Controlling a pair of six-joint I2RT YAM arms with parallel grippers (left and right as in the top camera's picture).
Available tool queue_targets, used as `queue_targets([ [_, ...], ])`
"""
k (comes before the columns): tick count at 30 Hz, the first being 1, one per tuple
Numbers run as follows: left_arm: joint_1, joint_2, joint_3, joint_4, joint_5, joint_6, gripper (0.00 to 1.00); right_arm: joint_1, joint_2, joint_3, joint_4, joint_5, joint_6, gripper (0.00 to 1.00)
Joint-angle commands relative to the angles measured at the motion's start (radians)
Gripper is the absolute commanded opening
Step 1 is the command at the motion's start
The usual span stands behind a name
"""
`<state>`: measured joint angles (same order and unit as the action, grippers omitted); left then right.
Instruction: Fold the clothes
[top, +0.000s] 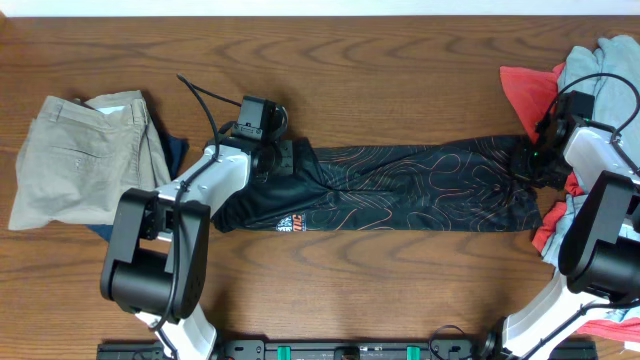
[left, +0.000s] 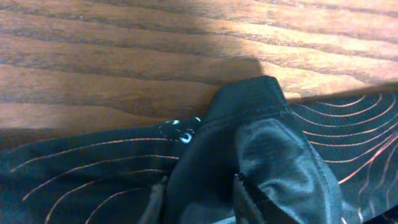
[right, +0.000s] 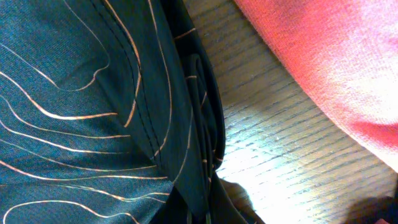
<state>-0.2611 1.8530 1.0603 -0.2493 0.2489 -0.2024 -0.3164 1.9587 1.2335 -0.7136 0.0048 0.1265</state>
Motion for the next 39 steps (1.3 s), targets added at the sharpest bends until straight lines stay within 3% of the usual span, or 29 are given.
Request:
queue_targets([
  [1,0.000,-0.045,0.015,0.000,0.005,0.014,0.27,-0.023,0.049,-0.029,0.000,0.074,0.015,0.01],
  [4,0.000,-0.048,0.016,-0.004,0.006,0.014,0.13,-0.023,0.049,-0.029,0.000,0.073,0.015,0.01],
  [8,0.000,-0.048,0.015,-0.021,0.049,0.005,0.07,-0.024,0.049,-0.029,-0.001,0.073,0.015,0.01],
  [15,0.000,-0.060,0.015,-0.069,0.180,0.007,0.06,-0.024,0.049,-0.029,0.000,0.074,0.015,0.01],
  [22,0.004,-0.090,0.015,-0.314,0.182,0.069,0.06,-0.024,0.049,-0.029,0.000,0.074,0.015,0.01],
  [26,0.009,-0.090,0.015,-0.336,0.057,0.074,0.06,-0.024,0.049,-0.029,0.000,0.073,0.015,0.01],
  [30,0.009,-0.090,0.015,-0.255,-0.075,0.071,0.06,-0.024,0.049,-0.029,-0.002,0.073,0.015,0.01],
  [34,0.009,-0.090,0.015,-0.140,-0.139,0.071,0.07,-0.024,0.049,-0.029,-0.004,0.073,0.015,0.01],
  [39,0.009,-0.090,0.015,-0.105,-0.164,0.066,0.32,-0.024,0.049,-0.029,-0.003,0.074,0.008,0.02],
])
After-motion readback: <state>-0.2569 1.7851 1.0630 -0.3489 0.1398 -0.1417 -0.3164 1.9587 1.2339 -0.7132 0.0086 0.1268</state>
